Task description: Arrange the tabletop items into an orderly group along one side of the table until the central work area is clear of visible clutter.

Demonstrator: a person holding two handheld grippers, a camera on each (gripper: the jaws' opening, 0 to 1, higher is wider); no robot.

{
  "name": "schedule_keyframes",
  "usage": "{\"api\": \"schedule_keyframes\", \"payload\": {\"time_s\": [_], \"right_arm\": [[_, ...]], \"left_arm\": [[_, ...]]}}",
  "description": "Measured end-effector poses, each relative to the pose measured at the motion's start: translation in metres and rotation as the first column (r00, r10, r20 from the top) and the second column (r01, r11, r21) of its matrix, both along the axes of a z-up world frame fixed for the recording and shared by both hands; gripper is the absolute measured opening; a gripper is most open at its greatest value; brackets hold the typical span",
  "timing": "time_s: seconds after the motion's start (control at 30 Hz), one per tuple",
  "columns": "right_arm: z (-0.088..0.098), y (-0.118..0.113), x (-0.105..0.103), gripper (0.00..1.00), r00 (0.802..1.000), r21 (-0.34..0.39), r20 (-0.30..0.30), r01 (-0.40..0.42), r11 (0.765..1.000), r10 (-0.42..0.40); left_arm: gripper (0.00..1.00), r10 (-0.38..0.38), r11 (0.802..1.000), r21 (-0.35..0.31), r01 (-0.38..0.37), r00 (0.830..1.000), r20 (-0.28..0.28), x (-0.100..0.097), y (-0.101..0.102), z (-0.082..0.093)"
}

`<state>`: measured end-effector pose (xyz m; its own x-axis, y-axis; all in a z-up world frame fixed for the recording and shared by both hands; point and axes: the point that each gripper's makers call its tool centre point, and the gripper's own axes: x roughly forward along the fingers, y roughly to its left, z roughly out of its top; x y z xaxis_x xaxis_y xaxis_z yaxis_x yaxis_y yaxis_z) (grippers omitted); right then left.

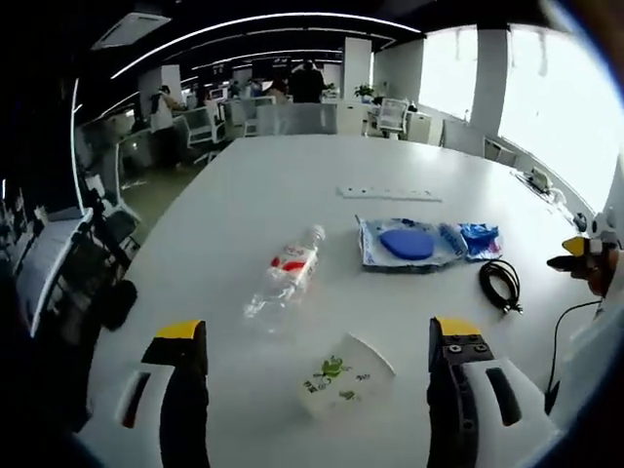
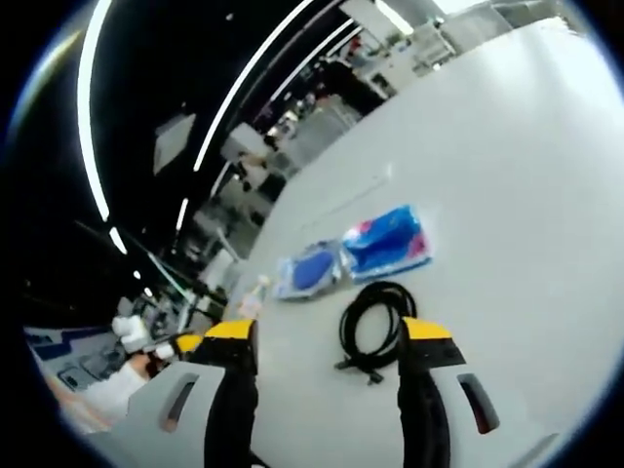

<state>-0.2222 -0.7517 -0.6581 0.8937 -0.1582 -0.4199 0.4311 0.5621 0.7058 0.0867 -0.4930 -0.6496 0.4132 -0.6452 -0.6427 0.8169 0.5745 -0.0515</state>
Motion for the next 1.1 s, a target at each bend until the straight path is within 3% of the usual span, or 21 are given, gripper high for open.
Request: {"api": "schedule_keyframes", "payload": {"time_s": [0.2, 0.47, 0.6, 1.1], "right_arm": [[0.0, -0.005, -0.007, 0.54, 0.999, -0.021, -0.039, -0.004, 1.0, 0.003], [-0.004, -0.007, -0.018, 0.53, 0.998, 0.014, -0.05, 0.038, 0.999, -0.037], [-0.004, -0.004, -0.017, 0.52, 0.998, 0.026, -0.055, 0.042, 0.999, -0.041], [-0.008, 0.001, -0.008, 0.52, 0.998, 0.034, -0.067, 0.004, 0.999, -0.002]], "left_arm": [[0.94, 0.027, 1.0, -0.009, -0.027, 1.0, -0.012, 0.005, -0.004, -0.003], [0.91, 0.009, 1.0, -0.019, -0.01, 0.999, -0.031, 0.001, -0.019, -0.009], [0.9, -0.01, 1.0, 0.005, 0.011, 1.0, -0.028, -0.001, -0.017, -0.013], [0.87, 0.028, 1.0, -0.009, -0.028, 0.999, -0.047, 0.002, -0.002, -0.014]]}}
